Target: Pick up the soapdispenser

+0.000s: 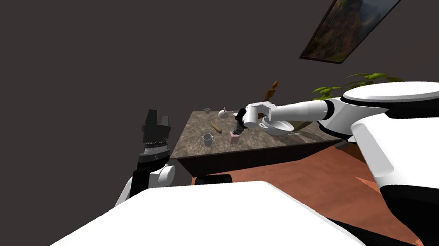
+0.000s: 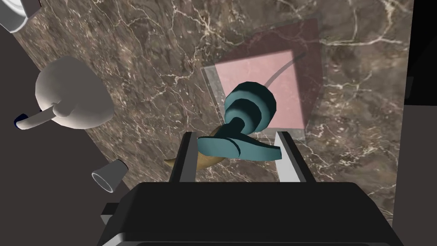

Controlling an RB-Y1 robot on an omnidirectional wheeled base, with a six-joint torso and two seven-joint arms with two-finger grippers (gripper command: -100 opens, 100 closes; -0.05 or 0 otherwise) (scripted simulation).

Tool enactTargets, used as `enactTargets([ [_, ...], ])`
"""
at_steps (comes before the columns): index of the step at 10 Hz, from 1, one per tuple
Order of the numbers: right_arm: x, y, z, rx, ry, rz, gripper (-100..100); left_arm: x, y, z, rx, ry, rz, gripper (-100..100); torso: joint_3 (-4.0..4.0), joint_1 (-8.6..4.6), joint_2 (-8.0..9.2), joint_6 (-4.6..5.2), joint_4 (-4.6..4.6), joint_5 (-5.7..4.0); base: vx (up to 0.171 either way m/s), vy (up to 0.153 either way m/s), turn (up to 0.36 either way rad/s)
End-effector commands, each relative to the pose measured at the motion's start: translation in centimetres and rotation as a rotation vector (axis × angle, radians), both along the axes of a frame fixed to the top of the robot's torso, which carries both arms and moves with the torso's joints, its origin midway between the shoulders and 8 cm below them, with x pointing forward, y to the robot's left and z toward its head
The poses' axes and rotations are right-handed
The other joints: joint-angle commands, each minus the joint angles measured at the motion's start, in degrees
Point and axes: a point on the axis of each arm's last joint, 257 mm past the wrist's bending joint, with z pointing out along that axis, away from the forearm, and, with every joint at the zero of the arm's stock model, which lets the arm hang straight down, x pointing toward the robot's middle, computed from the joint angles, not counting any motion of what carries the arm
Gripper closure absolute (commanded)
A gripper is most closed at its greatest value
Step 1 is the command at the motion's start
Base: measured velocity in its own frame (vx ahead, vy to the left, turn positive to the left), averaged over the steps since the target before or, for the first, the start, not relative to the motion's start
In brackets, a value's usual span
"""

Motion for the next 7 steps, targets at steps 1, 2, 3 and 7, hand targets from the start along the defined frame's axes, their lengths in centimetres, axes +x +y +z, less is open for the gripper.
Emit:
enactTargets([
  [1, 0.0, 0.0, 0.0, 0.000, 0.000, 0.000, 100, 0.0, 0.0, 0.0, 0.000, 0.000, 0.000, 0, 0.00, 0.00, 0.00, 0.00, 0.00, 0.00, 0.000, 0.000, 0.000],
  [2, 0.0, 0.0, 0.0, 0.000, -0.001, 0.000, 100, 0.0, 0.0, 0.0, 0.000, 0.000, 0.000, 0, -0.01, 0.00, -0.01, 0.00, -0.01, 0.00, 0.000, 0.000, 0.000],
  [3, 0.0, 0.0, 0.0, 0.000, -0.001, 0.000, 0, 0.0, 0.0, 0.0, 0.000, 0.000, 0.000, 0, -0.02, 0.01, -0.02, -0.01, -0.02, 0.00, 0.000, 0.000, 0.000],
  [7, -0.4, -0.3, 1.2, -0.001, 0.001, 0.004, 0, 0.0, 0.0, 0.0, 0.000, 0.000, 0.000, 0, 0.00, 0.07, 0.04, -0.01, -0.04, 0.02, -0.012, 0.013, -0.020],
])
